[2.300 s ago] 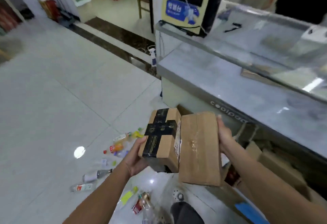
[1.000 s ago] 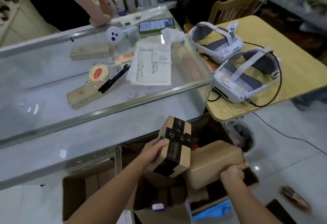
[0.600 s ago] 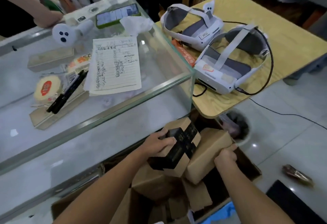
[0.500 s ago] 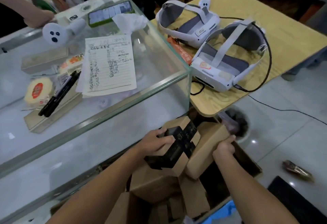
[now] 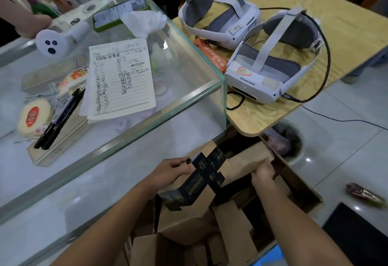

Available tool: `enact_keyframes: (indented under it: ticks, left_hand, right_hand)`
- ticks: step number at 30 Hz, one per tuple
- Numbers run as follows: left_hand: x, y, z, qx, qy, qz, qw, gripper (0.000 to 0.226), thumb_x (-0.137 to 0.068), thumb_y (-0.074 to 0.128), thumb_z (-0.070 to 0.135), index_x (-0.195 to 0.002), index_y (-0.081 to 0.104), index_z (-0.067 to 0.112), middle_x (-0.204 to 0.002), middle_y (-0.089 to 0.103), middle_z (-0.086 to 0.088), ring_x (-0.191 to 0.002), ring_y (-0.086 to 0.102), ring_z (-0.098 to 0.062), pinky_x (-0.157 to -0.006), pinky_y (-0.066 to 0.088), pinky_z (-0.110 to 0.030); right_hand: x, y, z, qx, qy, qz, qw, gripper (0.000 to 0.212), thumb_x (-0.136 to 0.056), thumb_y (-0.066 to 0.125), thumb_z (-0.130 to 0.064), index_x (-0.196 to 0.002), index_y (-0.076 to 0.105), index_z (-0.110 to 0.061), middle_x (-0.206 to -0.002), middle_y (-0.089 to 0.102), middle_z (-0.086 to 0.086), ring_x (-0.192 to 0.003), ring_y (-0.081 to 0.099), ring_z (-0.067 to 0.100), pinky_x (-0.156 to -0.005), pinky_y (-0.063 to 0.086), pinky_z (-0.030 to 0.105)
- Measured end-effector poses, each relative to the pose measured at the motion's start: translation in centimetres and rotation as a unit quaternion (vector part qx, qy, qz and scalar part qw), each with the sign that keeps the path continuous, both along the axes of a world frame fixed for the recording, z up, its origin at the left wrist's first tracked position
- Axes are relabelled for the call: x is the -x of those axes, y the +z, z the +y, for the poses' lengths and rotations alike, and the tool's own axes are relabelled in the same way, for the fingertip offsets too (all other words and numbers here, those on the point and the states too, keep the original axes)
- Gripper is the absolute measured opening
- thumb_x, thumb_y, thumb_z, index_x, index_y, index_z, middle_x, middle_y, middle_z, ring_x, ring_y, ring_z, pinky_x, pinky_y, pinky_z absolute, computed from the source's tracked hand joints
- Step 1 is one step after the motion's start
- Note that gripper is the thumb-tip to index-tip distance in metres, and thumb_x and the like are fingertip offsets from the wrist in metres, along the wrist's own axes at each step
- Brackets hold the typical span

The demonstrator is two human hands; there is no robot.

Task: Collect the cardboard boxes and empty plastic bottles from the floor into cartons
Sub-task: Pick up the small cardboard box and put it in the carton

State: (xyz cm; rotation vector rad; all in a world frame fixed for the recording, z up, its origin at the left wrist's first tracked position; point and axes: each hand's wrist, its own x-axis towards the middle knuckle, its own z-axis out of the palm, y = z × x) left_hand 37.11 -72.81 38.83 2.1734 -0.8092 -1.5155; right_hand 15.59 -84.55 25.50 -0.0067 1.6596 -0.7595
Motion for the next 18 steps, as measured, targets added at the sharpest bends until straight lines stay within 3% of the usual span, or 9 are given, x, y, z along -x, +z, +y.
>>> enact_keyframes:
  ticks: [3,7,9,12,14,16,18]
  left_hand:
    - [-0.2,-0.3,0.1,-0.001,0.000,0.001,1.000,0.043,-0.090,0.062,0.031,-0.132,0.057,0.023,-0.130,0.056,0.000,-0.117,0.054,-0.018,-0.091,0.042,-0.025]
    - [0.1,-0.5,-0.2,0.002,-0.009,-0.004,1.000,0.043,-0.091,0.061,0.027,-0.133,0.055,0.024,-0.126,0.055,0.002,-0.105,0.055,-0.013,-0.078,0.045,-0.019]
    - [0.1,-0.6,-0.3,-0.001,-0.018,-0.007,1.000,0.044,-0.091,0.061,0.028,-0.135,0.054,0.027,-0.126,0.056,0.002,-0.100,0.058,-0.011,-0.078,0.046,-0.020]
    - [0.4,-0.4,-0.2,-0.007,-0.036,-0.003,0.999,0.045,-0.092,0.060,0.028,-0.136,0.052,0.029,-0.127,0.055,0.002,-0.103,0.058,-0.013,-0.077,0.047,-0.018]
    - [0.9,-0.2,0.0,-0.014,-0.060,0.024,0.998,0.043,-0.092,0.059,0.029,-0.135,0.053,0.032,-0.126,0.058,0.002,-0.105,0.060,-0.013,-0.081,0.049,-0.020]
    - [1.8,-0.1,0.1,-0.021,-0.080,0.049,0.995,0.037,-0.093,0.058,0.031,-0.129,0.053,0.038,-0.119,0.062,0.005,-0.100,0.062,-0.009,-0.081,0.050,-0.021]
    - [2.6,0.1,0.0,-0.017,-0.070,0.057,0.996,0.032,-0.094,0.056,0.030,-0.122,0.053,0.043,-0.111,0.063,0.008,-0.095,0.063,-0.007,-0.080,0.051,-0.021]
  right_hand:
    - [-0.3,-0.7,0.3,-0.004,0.023,-0.028,0.999,0.046,-0.098,0.045,-0.038,-0.130,0.052,-0.006,-0.128,0.059,0.011,-0.118,0.056,0.028,-0.094,0.046,0.032]
    - [0.3,-1.7,0.2,-0.030,0.091,-0.035,0.995,0.046,-0.101,0.038,-0.026,-0.140,0.039,-0.002,-0.142,0.045,0.015,-0.131,0.043,0.031,-0.106,0.037,0.036]
    - [0.6,-1.8,0.4,-0.059,0.160,-0.023,0.985,0.054,-0.102,0.033,-0.035,-0.142,0.036,0.001,-0.142,0.044,0.020,-0.129,0.043,0.034,-0.103,0.039,0.038]
    - [0.3,-1.3,1.9,-0.100,0.223,0.028,0.969,0.060,-0.098,0.038,-0.048,-0.131,0.048,0.000,-0.129,0.053,0.021,-0.118,0.051,0.036,-0.099,0.042,0.042]
    - [-0.3,-1.0,3.7,-0.077,0.243,-0.036,0.966,0.063,-0.092,0.044,-0.055,-0.129,0.052,-0.005,-0.129,0.056,0.017,-0.119,0.052,0.035,-0.103,0.040,0.045]
    - [-0.4,-0.5,5.6,-0.069,0.237,-0.164,0.955,0.077,-0.076,0.051,-0.072,-0.127,0.056,-0.013,-0.127,0.059,0.015,-0.118,0.054,0.035,-0.103,0.041,0.049]
    - [0.3,0.3,6.7,-0.056,0.206,-0.269,0.939,0.084,-0.068,0.045,-0.081,-0.122,0.058,-0.018,-0.123,0.060,0.016,-0.117,0.055,0.034,-0.099,0.043,0.048]
